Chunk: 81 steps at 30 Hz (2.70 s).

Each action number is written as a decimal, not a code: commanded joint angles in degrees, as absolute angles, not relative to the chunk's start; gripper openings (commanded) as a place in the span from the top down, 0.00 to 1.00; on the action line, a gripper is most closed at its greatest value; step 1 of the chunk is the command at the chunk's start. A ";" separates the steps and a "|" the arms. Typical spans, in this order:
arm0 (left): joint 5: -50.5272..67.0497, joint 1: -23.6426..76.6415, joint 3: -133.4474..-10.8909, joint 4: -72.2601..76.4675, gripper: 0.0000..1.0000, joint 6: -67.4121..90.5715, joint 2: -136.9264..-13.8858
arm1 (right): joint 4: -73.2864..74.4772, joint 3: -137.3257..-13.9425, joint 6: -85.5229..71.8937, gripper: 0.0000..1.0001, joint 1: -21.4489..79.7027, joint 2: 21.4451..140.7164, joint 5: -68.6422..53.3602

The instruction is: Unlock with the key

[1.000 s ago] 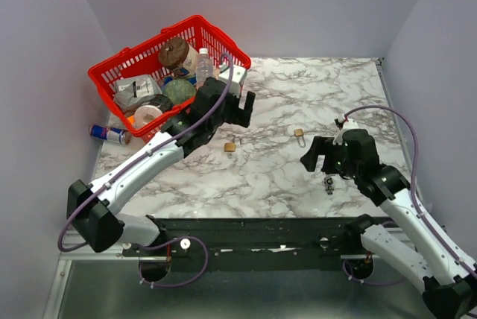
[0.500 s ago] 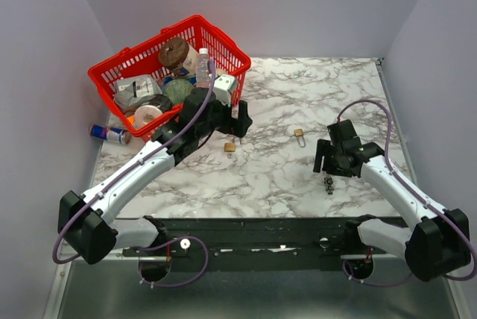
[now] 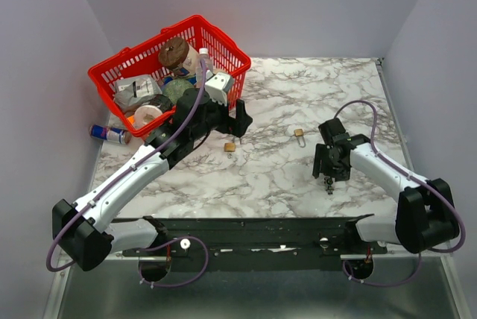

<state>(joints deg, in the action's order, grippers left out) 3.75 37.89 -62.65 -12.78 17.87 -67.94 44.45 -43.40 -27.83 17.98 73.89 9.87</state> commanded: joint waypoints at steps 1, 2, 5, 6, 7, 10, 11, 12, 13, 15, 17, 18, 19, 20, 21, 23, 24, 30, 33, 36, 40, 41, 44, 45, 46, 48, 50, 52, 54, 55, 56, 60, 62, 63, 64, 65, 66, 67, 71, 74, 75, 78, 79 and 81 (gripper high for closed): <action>5.27 38.14 -62.67 -11.69 0.01 18.19 -67.15 | 42.11 -44.56 -28.92 0.28 17.75 77.60 10.73; 5.19 38.06 -62.58 -11.60 0.01 18.19 -67.15 | 41.49 -43.95 -28.92 0.28 17.75 77.96 10.37; 5.19 38.06 -62.49 -11.60 0.01 18.11 -67.24 | 40.34 -43.16 -29.27 0.28 17.75 79.62 10.55; 5.10 38.06 -62.49 -11.60 0.01 18.19 -67.32 | 40.43 -43.59 -29.18 0.28 17.75 80.06 10.55; 5.27 38.06 -62.49 -11.60 0.01 18.19 -67.32 | 40.34 -43.68 -29.18 0.28 17.75 80.33 10.55; 5.80 38.06 -62.49 -11.51 0.01 18.37 -67.50 | 40.25 -43.59 -29.09 0.29 17.75 80.59 10.64; 5.97 38.06 -62.58 -11.43 0.01 18.46 -67.50 | 40.34 -43.59 -29.09 0.29 17.75 80.86 10.29; 6.06 38.06 -62.58 -11.43 0.01 18.46 -67.50 | 40.34 -43.59 -29.00 0.30 17.67 81.03 10.11; 6.24 38.06 -62.49 -11.25 0.01 18.54 -67.50 | 40.43 -43.68 -28.83 0.30 17.75 81.30 9.76; 6.24 38.06 -62.49 -11.34 0.01 18.54 -67.50 | 40.60 -43.77 -28.74 0.31 17.75 81.47 9.58; 6.42 38.06 -62.58 -11.34 0.01 18.63 -67.50 | 40.61 -43.59 -28.83 0.33 17.75 81.56 8.88; 6.50 38.06 -62.58 -11.34 0.01 18.63 -67.41 | 40.52 -43.51 -28.92 0.34 17.75 81.48 8.35; 6.59 38.06 -62.58 -11.34 0.01 18.72 -67.41 | 40.26 -43.24 -28.83 0.36 17.75 81.39 7.65; 6.77 38.06 -62.58 -11.34 0.01 18.81 -67.41 | 39.99 -42.89 -28.74 0.37 17.75 81.30 6.43; 6.85 38.06 -62.49 -11.34 0.01 18.90 -67.33 | 39.82 -42.63 -28.83 0.38 17.84 80.78 5.72; 6.94 38.06 -62.40 -11.08 0.01 18.90 -67.32 | 39.20 -41.84 -28.92 0.41 17.75 80.07 4.05; 6.94 38.06 -62.40 -11.16 0.01 18.90 -67.41 | 39.03 -41.49 -29.00 0.41 17.84 79.63 3.70; 7.56 38.06 -62.40 -11.16 0.01 19.16 -67.59 | 39.99 -40.34 -29.44 0.43 17.93 77.52 2.46; 7.91 38.06 -62.40 -11.08 0.01 19.16 -67.68 | 39.90 -39.99 -29.79 0.41 18.63 76.47 1.94; 8.26 38.06 -62.32 -10.90 0.01 19.07 -67.68 | 38.15 -39.82 -29.01 0.50 18.98 76.29 0.44; 9.66 38.06 -61.96 -10.02 0.01 18.55 -67.85 | 35.78 -40.69 -27.60 0.71 19.07 76.90 -2.37; 10.54 38.06 -61.96 -9.76 0.01 18.28 -67.85 | 35.42 -41.04 -27.08 0.74 19.07 77.08 -3.16; 12.38 38.14 -61.61 -8.88 0.01 17.84 -68.12 | 34.19 -41.48 -25.76 0.83 19.16 77.17 -4.48; 12.91 38.06 -61.61 -8.62 0.01 17.84 -68.29 | 33.75 -41.57 -25.40 0.86 19.33 77.08 -5.00; 13.18 38.06 -61.52 -8.44 0.01 17.84 -68.55 | 32.97 -41.49 -25.05 0.90 19.68 76.21 -5.62; 14.41 38.06 -61.17 -7.74 0.01 18.19 -68.90 | 32.43 -41.75 -24.17 0.95 20.12 74.63 -8.34; 15.20 38.06 -61.00 -7.38 0.01 19.42 -69.52 | 32.17 -42.01 -23.82 0.99 21.00 71.39 -11.40; 16.34 38.06 -61.26 -7.47 0.01 20.56 -71.09 | 32.17 -42.71 -23.73 0.99 21.18 69.01 -13.61; 17.22 38.06 -62.22 -8.78 0.01 22.84 -72.59 | 32.17 -42.89 -23.91 0.99 21.44 65.40 -16.42; 17.92 38.06 -62.49 -9.14 0.02 23.90 -74.42 | 32.08 -43.24 -23.99 0.99 22.05 64.09 -17.13; 18.71 38.06 -62.75 -9.49 0.03 24.95 -75.31 | 31.99 -43.42 -24.34 0.99 22.41 62.85 -18.01; 24.95 38.06 -63.02 -8.71 0.07 32.14 -80.15 | 30.94 -44.91 -25.31 0.99 25.13 56.97 -18.89; 28.98 38.06 -62.93 -7.91 0.08 34.70 -82.87 | 29.71 -46.22 -25.05 0.99 27.24 55.64 -19.60; 30.40 38.06 -62.76 -7.04 0.09 35.76 -83.75 | 29.19 -46.67 -24.96 0.99 27.94 55.20 -20.03; 31.63 38.06 -62.58 -6.51 0.09 37.95 -85.24 | 28.40 -47.19 -24.87 0.99 29.34 54.76 -20.13; 34.08 38.06 -62.32 -5.72 0.10 39.01 -85.86 | 28.04 -47.63 -24.26 0.99 29.96 54.67 -20.30; 34.80 38.06 -62.05 -4.23 0.10 39.98 -86.39 | 27.52 -48.42 -24.00 0.99 30.49 54.84 -20.48; 35.41 38.06 -61.44 -3.70 0.10 41.64 -87.01 | 26.90 -48.78 -23.65 0.99 31.54 55.54 -20.65; 36.83 38.06 -60.38 -1.23 0.11 44.55 -87.71 | 26.11 -50.36 -21.36 0.99 34.45 58.35 -21.53; 37.62 38.06 -59.85 -0.44 0.11 46.22 -87.71 | 24.96 -51.15 -20.92 0.99 36.64 60.55 -21.18; 37.88 38.06 -59.68 -0.27 0.10 46.75 -87.63 | 24.53 -51.33 -20.66 0.99 37.26 60.99 -20.57; 39.11 38.06 -58.89 1.75 0.10 49.03 -87.80 | 22.94 -52.20 -20.04 0.99 39.63 62.66 -18.64; 39.89 38.14 -58.71 1.84 0.10 49.48 -88.06 | 22.59 -52.56 -19.78 0.99 40.77 62.84 -17.94; 40.51 38.06 -58.54 2.11 0.10 50.88 -88.59 | 22.33 -53.35 -19.34 0.99 41.92 63.63 -15.14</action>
<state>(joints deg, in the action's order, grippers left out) 36.69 37.89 -59.42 -0.91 46.41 -87.61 25.26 -50.09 -21.30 39.70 62.74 -19.03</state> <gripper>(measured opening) 0.897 0.319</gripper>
